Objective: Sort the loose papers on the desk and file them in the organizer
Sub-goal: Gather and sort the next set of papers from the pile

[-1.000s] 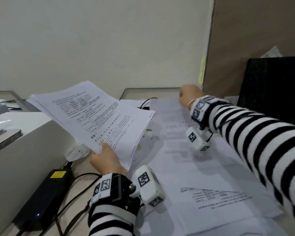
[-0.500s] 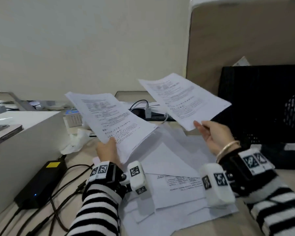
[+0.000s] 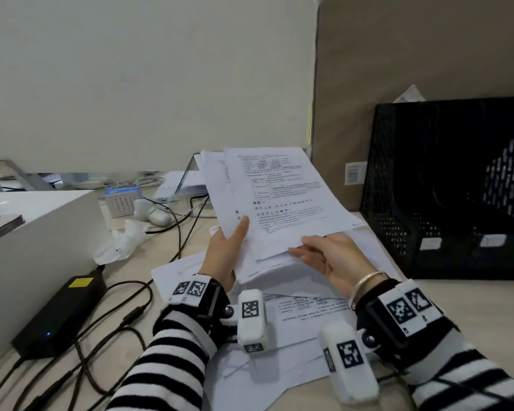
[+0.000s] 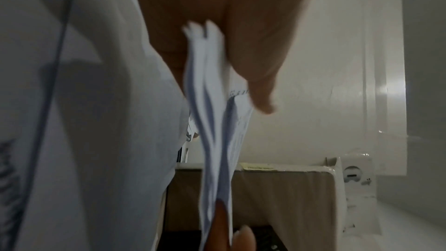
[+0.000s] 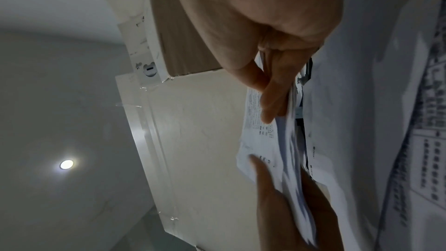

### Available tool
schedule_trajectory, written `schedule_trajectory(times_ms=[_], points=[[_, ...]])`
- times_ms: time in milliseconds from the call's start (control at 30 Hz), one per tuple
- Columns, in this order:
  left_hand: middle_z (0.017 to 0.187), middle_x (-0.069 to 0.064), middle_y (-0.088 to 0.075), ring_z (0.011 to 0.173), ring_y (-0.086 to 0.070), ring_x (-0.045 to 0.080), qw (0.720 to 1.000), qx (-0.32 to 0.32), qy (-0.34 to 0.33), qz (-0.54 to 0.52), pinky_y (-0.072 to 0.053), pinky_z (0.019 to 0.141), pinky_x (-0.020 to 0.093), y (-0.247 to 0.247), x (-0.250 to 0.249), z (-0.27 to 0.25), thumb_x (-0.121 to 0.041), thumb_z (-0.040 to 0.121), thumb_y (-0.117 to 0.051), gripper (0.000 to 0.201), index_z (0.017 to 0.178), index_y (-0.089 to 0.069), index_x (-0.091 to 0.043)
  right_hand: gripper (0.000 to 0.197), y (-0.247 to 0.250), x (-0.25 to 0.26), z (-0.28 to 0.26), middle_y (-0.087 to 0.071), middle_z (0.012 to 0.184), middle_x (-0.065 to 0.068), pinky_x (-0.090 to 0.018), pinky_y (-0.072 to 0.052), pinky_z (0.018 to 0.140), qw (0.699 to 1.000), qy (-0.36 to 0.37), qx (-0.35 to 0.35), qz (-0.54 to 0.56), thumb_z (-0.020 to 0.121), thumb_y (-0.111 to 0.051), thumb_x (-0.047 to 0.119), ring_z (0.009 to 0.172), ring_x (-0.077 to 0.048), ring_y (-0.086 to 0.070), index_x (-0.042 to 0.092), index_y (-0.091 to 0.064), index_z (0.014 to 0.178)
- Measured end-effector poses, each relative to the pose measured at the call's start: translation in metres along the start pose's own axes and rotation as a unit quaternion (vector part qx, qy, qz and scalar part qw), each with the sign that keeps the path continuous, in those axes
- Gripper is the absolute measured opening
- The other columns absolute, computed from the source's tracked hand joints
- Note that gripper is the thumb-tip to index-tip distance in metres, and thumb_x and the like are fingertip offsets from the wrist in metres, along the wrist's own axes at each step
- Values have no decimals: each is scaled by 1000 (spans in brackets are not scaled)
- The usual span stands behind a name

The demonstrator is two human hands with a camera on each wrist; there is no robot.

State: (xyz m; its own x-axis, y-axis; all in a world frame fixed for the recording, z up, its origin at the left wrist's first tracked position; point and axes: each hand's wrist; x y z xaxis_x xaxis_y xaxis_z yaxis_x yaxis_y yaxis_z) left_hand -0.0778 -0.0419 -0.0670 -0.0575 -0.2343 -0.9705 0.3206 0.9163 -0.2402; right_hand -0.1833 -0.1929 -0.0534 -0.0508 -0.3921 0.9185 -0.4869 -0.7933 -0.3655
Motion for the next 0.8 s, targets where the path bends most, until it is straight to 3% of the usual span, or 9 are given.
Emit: schedule_trajectory(times_ms=[33, 100, 233, 333, 400, 433, 533, 700, 800], points=[[117, 13, -69, 103, -68, 29, 1000, 0, -2, 8, -52, 94, 44, 0, 1, -1, -20, 94, -60, 27, 118, -60, -8, 11, 2, 1, -1, -69, 71, -14, -15, -50, 43, 1000, 0, -4, -12, 92, -58, 4, 61, -15, -72, -4, -57, 84], [119, 16, -67, 106, -65, 32, 1000, -2, -3, 18, -49, 97, 47, 4, 4, -1, -3, 95, -54, 25, 119, -59, -5, 11, 6, 3, 0, -69, 61, -7, -15, -47, 39, 999, 10, -34, -23, 93, -58, 7, 52, -10, -69, 2, -58, 83], [117, 13, -67, 105, -64, 30, 1000, -9, -13, 18, -49, 94, 42, 13, 2, 3, 1, 94, -52, 29, 121, -58, -7, 4, 20, 9, 7, -66, 73, -5, -15, -40, 38, 990, 49, -129, -33, 90, -61, 9, 47, -4, -63, 8, -57, 89], [105, 8, -70, 93, -67, 24, 1000, -4, -24, 16, -52, 81, 35, 17, -4, 4, 3, 93, -51, 24, 109, -61, -11, 30, 31, 14, 11, -62, 94, -6, -22, -38, 55, 972, 111, -186, -93, 85, -65, 9, 66, -10, -56, 9, -56, 114], [97, 5, -71, 86, -67, 22, 999, -1, -25, 22, -51, 75, 32, 20, -7, 4, 1, 92, -52, 20, 102, -62, -13, 39, 37, 19, 10, -61, 102, -5, -27, -43, 72, 970, 120, -170, -125, 86, -64, 7, 81, -16, -57, 8, -53, 123], [93, 5, -72, 85, -67, 22, 999, 5, -23, 23, -52, 74, 32, 21, -8, 4, 0, 92, -52, 18, 101, -63, -12, 31, 39, 21, 10, -65, 105, -5, -28, -46, 76, 973, 113, -139, -145, 88, -62, 7, 85, -17, -60, 8, -58, 119], [86, 3, -76, 81, -71, 21, 998, 52, -18, 16, -54, 74, 34, 23, -10, 1, -1, 93, -53, 16, 100, -64, -10, 16, 44, 27, 9, -71, 96, -10, -24, -51, 70, 973, 96, -67, -201, 94, -53, 5, 79, -19, -65, 5, -69, 96], [104, 12, -74, 91, -72, 25, 993, 111, -34, 31, -59, 76, 34, 19, -10, -2, -7, 92, -59, 18, 109, -66, -7, 24, 47, 30, 12, -72, 92, -3, -20, -50, 68, 970, 121, -19, -209, 95, -48, 1, 80, -14, -66, 12, -69, 97], [96, 4, -76, 85, -73, 18, 993, 92, -71, 38, -59, 72, 27, 15, -12, 2, -1, 90, -60, 18, 104, -68, -9, 27, 42, 29, 11, -74, 90, 3, -17, -54, 69, 969, 177, -26, -169, 94, -50, -2, 78, -7, -69, 17, -68, 98]])
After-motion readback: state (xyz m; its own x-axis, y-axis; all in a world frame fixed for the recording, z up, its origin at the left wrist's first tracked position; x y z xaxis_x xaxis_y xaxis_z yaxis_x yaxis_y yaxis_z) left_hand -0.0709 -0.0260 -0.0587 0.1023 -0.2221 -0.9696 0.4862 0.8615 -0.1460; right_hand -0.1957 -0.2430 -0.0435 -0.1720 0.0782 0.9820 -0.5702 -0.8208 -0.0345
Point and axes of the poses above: each hand's wrist, its own z-axis towards the middle knuckle, its own y-axis out of the back of the hand, x = y × z
